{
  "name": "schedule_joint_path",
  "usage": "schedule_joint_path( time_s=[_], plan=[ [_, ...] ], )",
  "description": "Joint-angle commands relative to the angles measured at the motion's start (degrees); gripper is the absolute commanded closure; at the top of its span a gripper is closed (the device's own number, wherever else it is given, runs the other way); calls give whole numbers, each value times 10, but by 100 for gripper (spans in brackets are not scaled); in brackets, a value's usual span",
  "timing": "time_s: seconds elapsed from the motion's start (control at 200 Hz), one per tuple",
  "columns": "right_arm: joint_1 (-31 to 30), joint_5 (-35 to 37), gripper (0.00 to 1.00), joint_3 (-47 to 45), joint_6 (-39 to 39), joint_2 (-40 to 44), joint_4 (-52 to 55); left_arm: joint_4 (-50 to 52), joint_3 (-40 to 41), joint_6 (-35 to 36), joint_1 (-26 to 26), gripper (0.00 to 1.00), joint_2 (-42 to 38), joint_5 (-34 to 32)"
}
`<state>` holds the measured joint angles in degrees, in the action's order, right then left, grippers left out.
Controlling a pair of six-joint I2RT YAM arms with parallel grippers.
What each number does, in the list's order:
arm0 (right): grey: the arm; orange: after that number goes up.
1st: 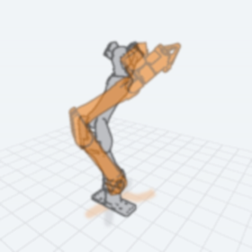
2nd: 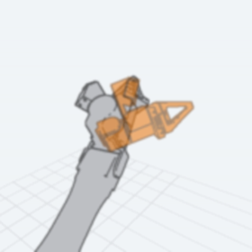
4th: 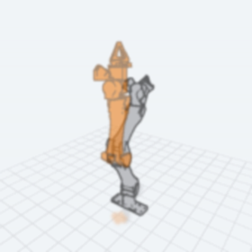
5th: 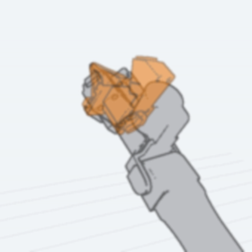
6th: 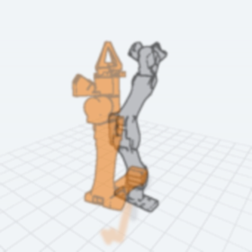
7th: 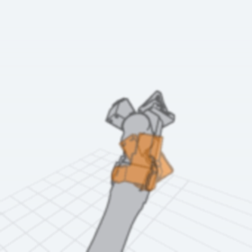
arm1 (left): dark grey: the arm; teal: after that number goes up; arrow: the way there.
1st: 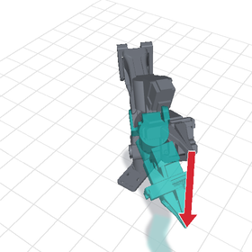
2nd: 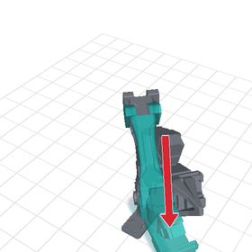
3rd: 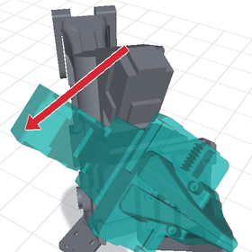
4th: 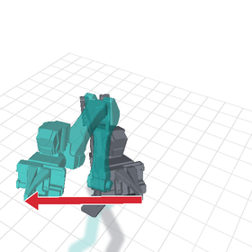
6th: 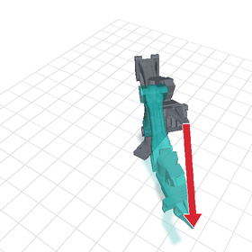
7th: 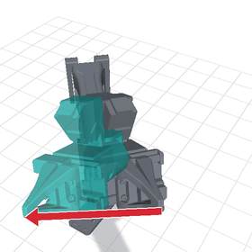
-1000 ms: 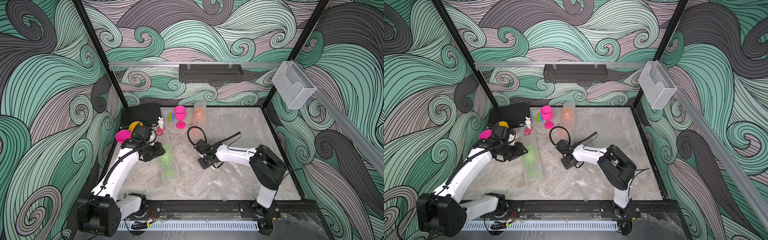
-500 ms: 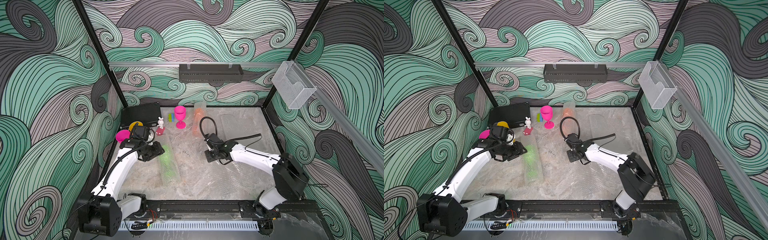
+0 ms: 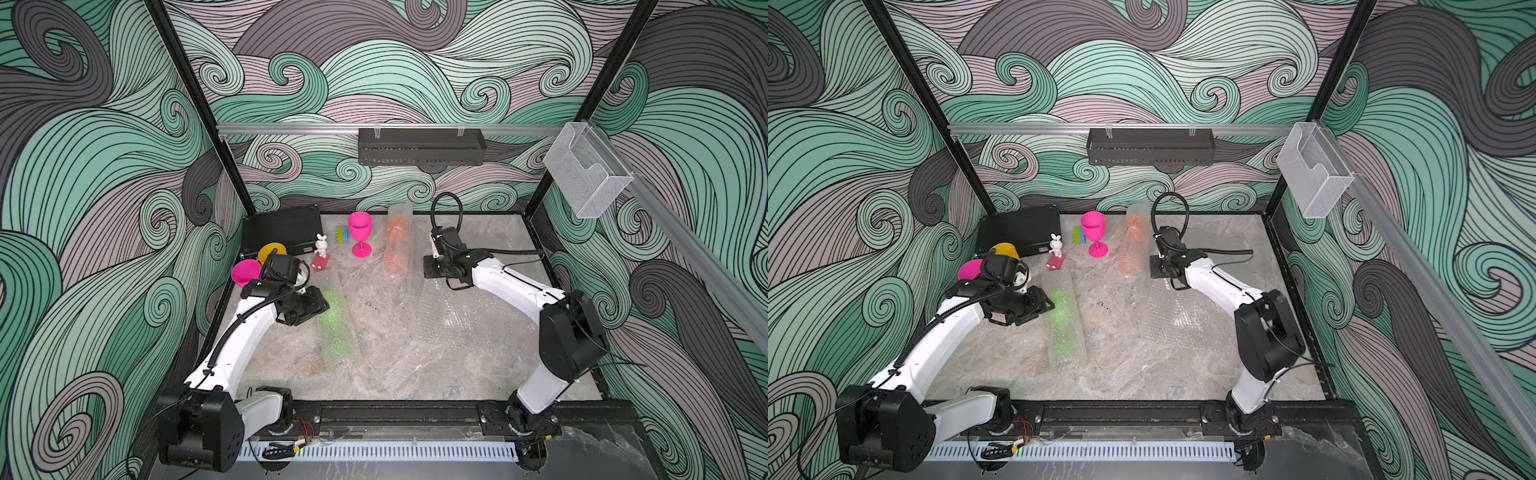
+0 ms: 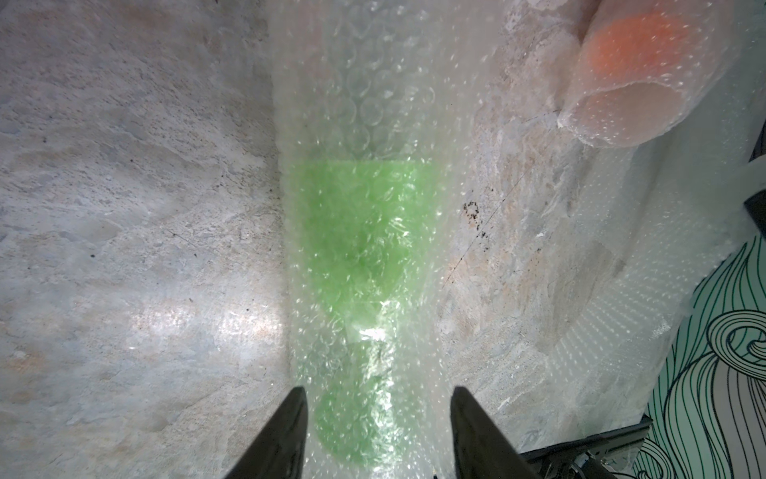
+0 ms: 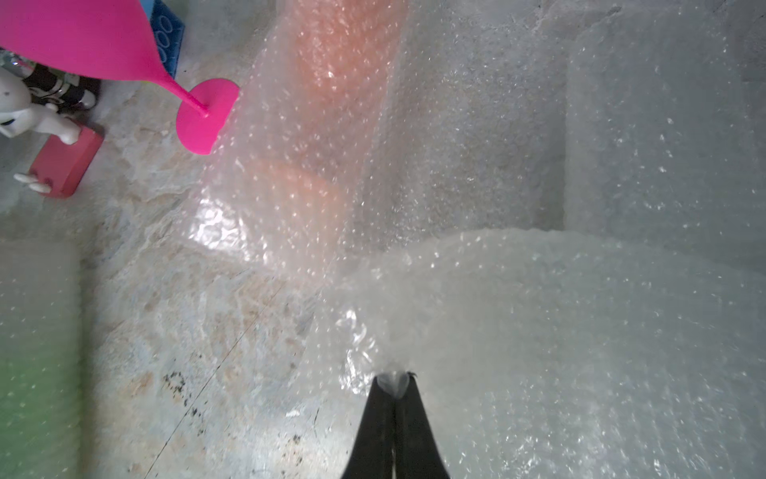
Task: Unpack wine glasses from bubble wrap
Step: Move the bubble wrap onto the bubble wrap.
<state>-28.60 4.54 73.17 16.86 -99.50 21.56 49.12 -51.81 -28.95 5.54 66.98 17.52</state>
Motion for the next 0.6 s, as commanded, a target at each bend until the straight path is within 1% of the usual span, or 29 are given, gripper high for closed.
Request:
schedule_joint_path(
  time_s=[0.0, 0.08, 0.15, 0.28, 0.34, 0.41, 0.485, 0.556, 0.596],
  plan=[
    [1, -5, 86, 31, -25, -13, 12, 7, 3, 6, -8, 45, 4, 9],
    [2, -19, 68, 31, -23, -8, 10, 10, 4, 7, -11, 46, 6, 1],
    [1, -31, 58, 26, -23, 3, 12, 10, 6, 8, -15, 46, 8, -2],
    [1, -57, 56, 6, -14, 35, 14, 7, 8, 8, -18, 47, 21, 10],
    [-1, -83, 56, -5, -8, 48, 5, -2, 15, 7, -18, 47, 26, 26],
    [-11, -129, 55, -7, -7, 52, 7, -10, 20, 8, -18, 48, 34, 51],
    [-31, -163, 53, -3, -9, 49, 10, -10, 25, 8, -18, 50, 35, 64],
    [-59, -188, 49, -3, -10, 44, 3, -12, 34, 7, -18, 51, 28, 69],
    [-76, -203, 49, -2, -11, 38, -3, -16, 40, 8, -18, 51, 24, 73]
  ],
)
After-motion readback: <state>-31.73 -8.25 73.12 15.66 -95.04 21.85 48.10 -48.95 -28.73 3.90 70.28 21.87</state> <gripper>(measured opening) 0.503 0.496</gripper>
